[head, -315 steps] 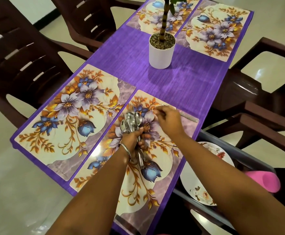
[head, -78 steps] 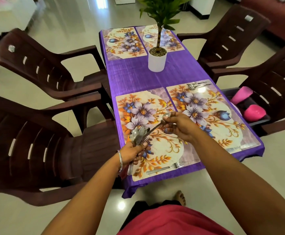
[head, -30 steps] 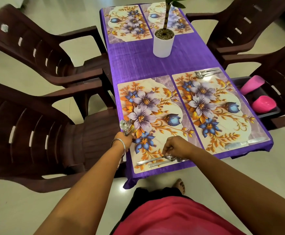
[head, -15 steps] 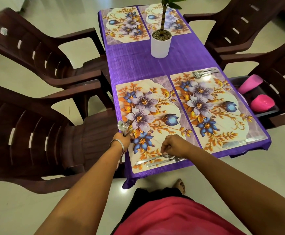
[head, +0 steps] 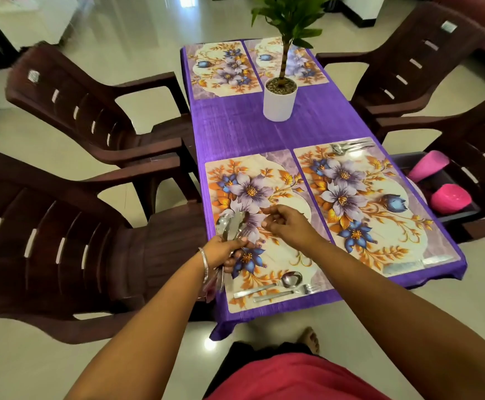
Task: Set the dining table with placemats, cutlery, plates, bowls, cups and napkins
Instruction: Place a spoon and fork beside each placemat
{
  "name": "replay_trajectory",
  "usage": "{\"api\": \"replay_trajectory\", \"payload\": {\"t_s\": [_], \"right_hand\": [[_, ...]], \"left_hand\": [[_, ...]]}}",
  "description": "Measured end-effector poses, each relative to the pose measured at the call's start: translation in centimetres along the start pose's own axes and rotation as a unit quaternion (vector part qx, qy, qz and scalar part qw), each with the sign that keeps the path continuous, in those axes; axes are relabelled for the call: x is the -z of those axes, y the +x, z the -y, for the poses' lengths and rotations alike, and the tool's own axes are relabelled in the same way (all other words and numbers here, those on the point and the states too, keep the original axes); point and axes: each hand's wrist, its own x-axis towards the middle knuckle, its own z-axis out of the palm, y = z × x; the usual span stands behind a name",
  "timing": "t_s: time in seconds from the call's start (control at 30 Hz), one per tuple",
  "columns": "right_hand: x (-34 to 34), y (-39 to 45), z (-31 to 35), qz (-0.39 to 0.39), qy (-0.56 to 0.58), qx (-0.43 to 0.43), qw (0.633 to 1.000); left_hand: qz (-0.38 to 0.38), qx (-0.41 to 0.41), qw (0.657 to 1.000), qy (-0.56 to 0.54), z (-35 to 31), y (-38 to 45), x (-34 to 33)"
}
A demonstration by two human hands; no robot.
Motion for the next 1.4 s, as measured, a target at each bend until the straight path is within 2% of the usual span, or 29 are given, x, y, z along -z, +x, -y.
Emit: {"api": "replay_trajectory", "payload": {"t_s": [0.1,0.3,0.6,0.83,0.9,1.0,1.1,1.23,1.33,1.4], "right_hand": [[-0.5,1.1,1.8,0.024,0.066,-0.014,0.997],[-0.7,3.0,3.3,0.039,0.047,0.047,0.997],[1.8,8.7,4.0,0.077,0.05,0.071,0.993],[5.4,14.0,3.6,0.038,0.11,0.014,0.993],[6.4,15.4,3.4,0.006,0.137,-0.005,0.991],[8.4,17.7,3.1,-0.103,0.144,-0.039,0.983],[9.9,20.4,1.7,-0.194,0.156,-0.064,0.966],[9.1,22.6,-0.7,-0.216,0.176,-0.132,0.951],[7.6,23.8,-2.6,-0.211,0.176,-0.183,0.944],[6.9,24.3,-3.0,-0.212,0.118,-0.188,0.952]], "left_hand": [[0.039,-0.009,0.999,0.022,-1.3,-0.7,-0.5],[0.053,-0.012,0.996,0.064,-2.9,0.1,0.0],[0.065,0.0,0.995,0.079,-5.5,3.2,-0.4],[0.028,-0.005,0.996,0.088,-6.9,6.2,0.8],[0.022,0.002,0.997,0.077,-7.1,7.3,1.1],[-0.017,0.016,0.999,0.033,-6.9,8.8,1.8],[-0.11,0.023,0.994,-0.019,-6.5,10.5,2.7],[-0.233,0.019,0.968,-0.089,-6.5,13.2,3.6],[-0.277,0.031,0.953,-0.117,-6.7,14.3,3.6],[-0.286,0.035,0.949,-0.129,-6.9,14.5,3.4]]}}
